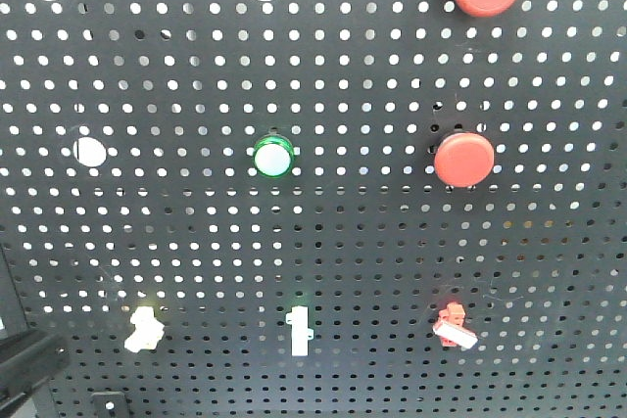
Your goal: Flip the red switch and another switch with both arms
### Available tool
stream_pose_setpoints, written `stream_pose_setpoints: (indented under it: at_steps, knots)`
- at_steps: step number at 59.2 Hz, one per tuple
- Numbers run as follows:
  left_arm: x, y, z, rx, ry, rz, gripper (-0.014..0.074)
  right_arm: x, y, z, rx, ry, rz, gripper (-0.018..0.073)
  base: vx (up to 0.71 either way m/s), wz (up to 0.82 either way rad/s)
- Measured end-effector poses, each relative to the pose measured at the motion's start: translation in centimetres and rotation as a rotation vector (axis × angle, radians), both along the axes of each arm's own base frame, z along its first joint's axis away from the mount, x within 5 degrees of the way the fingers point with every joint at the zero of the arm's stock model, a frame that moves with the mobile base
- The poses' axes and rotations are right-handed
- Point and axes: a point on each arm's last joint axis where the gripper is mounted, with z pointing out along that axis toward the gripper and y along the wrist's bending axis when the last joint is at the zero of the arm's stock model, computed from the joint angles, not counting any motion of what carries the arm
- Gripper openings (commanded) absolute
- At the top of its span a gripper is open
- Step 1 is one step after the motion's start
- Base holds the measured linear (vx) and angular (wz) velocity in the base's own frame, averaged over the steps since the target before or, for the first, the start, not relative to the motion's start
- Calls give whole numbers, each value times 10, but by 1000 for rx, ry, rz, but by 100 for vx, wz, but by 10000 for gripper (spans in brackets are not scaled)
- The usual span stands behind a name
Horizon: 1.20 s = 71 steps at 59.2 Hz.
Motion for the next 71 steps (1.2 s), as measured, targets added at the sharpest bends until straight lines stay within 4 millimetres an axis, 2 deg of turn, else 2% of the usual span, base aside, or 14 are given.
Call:
stream_pose_setpoints:
  at_steps: [10,20,38,51,60,68,71]
  knots:
    - [0,0,0,0,0,0,2,19,27,-11,-13,30,129,-6,0,0]
    - [0,0,0,0,1,0,2,43,44,-22,1,52,160,-6,0,0]
    - [0,0,0,2,3,-1,2,81,63,1,15,7,154,-6,0,0]
    - [0,0,-1,7,14,-3,2,86,65,-8,-19,90,143,-6,0,0]
    - [0,0,-2,9,16,-4,2,86,65,-8,-33,114,145,-6,0,0]
    - [0,0,-2,11,16,-4,2,83,68,-8,-25,163,163,-6,0,0]
    - [0,0,-2,13,15,-5,2,80,72,-15,-59,226,181,-6,0,0]
